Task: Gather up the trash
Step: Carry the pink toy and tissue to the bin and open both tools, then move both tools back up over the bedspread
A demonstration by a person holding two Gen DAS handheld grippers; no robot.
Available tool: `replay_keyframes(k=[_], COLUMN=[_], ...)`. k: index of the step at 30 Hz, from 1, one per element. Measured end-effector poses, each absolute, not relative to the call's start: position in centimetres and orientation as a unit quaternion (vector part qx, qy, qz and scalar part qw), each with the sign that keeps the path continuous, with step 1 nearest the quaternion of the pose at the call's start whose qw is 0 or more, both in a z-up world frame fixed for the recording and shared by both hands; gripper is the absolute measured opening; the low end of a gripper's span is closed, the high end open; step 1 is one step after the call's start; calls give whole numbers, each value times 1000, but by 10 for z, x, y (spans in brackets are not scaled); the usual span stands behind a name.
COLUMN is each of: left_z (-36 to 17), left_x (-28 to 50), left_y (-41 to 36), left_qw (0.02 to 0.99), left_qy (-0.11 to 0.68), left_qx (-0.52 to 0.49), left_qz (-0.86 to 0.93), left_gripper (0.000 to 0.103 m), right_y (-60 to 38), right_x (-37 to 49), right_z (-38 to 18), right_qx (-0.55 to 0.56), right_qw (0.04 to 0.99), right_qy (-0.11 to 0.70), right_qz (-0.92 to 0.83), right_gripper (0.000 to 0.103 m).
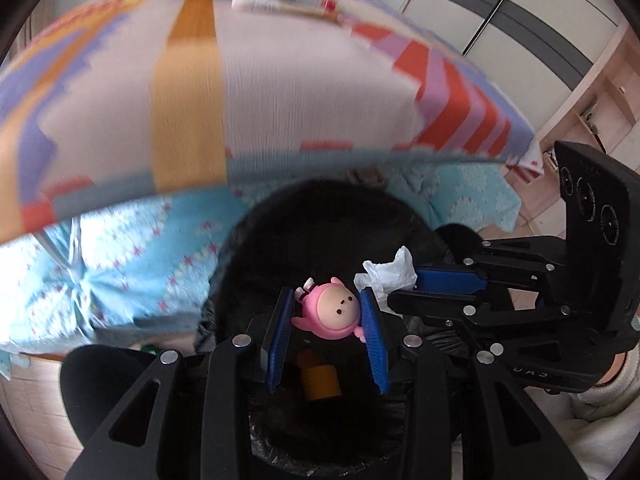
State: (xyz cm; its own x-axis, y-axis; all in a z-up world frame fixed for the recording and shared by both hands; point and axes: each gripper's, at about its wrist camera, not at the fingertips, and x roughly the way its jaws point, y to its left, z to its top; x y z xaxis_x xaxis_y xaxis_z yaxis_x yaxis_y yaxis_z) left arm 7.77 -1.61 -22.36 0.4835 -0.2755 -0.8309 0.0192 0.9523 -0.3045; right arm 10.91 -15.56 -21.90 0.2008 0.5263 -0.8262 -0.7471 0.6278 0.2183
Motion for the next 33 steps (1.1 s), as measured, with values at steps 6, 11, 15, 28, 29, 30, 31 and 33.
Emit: replay_keyframes(k=[6,11,15,28,29,30,31,33], left_z=[-258,-272,-273,-262,-259,-256,-255,-249], left_x=[85,84,84,85,84,83,83,81], left_y=[-17,-22,-23,-23,-23,-23,-22,-24], left_qw=[834,828,828,830,832,833,835,839], left_qy=[534,544,546,538,534,532,531,524], left_qx=[-122,-115,-108,-128,-126,-125,-123,-119], left_qz=[-70,-69,-72,-80,-81,-81,-82,-85], left_gripper=[33,33,33,51,51,51,51,51], right_y=[-156,-154,-152,-154,-155,-155,-155,-156], right_x=[116,120,117,124,122,122,122,122], right_z=[-247,-264,-268,-251,-250,-248,-246,-243], right_qx=[-119,-124,-126,-111,-111,-110,-109,-107], right_qw=[753,745,741,759,760,761,762,764], right_qy=[516,538,543,519,517,515,513,510], right_qz=[391,375,374,377,378,379,379,381], right_gripper=[18,18,29,45,45,45,45,45])
